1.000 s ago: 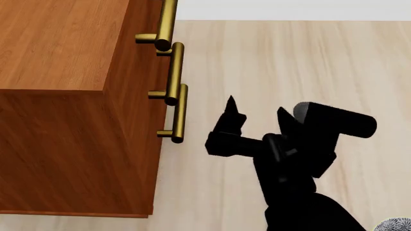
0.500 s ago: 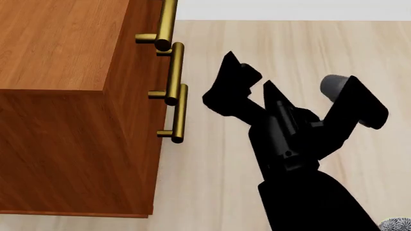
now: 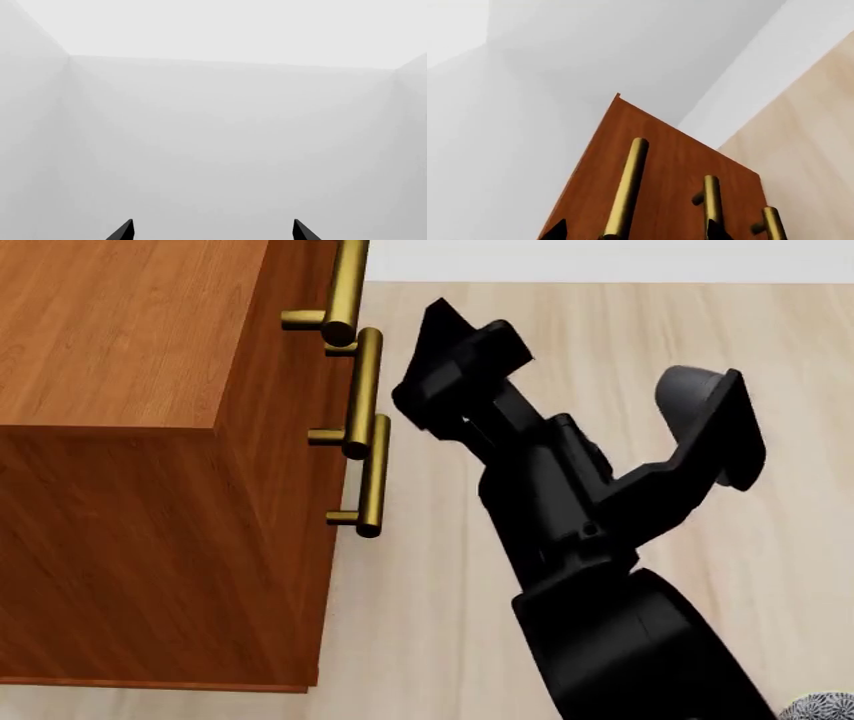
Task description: Close the bottom drawer of the cabinet and open the top drawer.
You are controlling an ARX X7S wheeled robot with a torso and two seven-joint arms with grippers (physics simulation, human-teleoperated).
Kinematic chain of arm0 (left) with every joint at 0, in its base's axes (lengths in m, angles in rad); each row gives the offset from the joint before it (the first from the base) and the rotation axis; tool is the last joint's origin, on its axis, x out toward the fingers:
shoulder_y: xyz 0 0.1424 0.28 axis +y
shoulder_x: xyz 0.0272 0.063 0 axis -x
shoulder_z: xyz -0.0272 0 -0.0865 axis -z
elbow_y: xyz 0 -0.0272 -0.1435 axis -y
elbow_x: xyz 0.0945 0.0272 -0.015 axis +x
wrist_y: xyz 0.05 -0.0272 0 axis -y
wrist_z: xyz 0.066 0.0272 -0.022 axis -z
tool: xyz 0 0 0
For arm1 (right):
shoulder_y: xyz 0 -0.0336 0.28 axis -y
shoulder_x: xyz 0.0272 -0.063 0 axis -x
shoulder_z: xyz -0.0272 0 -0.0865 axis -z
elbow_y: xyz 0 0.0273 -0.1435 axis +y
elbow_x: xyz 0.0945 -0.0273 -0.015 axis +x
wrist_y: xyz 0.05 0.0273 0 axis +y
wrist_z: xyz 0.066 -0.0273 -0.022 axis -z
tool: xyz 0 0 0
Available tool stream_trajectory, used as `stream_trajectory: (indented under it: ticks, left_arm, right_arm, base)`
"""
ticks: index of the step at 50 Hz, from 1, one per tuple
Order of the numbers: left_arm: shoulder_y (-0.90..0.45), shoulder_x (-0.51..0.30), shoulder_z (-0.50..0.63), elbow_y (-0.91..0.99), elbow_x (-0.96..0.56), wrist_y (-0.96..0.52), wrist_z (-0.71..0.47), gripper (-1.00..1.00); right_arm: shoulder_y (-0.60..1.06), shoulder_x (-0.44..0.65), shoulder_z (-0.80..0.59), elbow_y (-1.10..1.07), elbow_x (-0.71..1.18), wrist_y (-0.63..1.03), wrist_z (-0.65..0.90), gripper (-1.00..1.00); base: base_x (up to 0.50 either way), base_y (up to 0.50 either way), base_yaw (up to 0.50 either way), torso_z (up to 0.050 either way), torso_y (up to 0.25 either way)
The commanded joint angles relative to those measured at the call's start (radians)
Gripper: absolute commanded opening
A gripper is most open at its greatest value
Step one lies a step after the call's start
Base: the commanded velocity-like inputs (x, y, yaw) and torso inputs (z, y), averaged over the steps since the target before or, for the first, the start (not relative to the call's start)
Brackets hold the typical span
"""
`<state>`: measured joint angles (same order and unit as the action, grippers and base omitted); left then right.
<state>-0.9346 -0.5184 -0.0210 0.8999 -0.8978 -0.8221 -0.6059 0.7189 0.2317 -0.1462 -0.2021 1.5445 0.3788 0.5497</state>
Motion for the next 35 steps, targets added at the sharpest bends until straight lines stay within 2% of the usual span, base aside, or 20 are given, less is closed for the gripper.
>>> stream_trajectory:
  ticks: [1,35]
  left_arm:
    - [-0.003,-0.005,0.001,-0.001,-0.005,0.004,-0.002,1.0]
    - [0.011,-0.022,0.008,-0.004,-0.003,0.023,-0.004,1.0]
  right_arm:
    - [0.046,-0.026,-0.023,0.101,0.02,0.008,-0.034,1.0]
    - [0.166,-0.09,-0.094,0.28,0.041,0.024,-0.11,1.0]
  base:
    - [0.0,0.0,0.0,0.0,0.0]
    - [0.0,0.0,0.0,0.0,0.0]
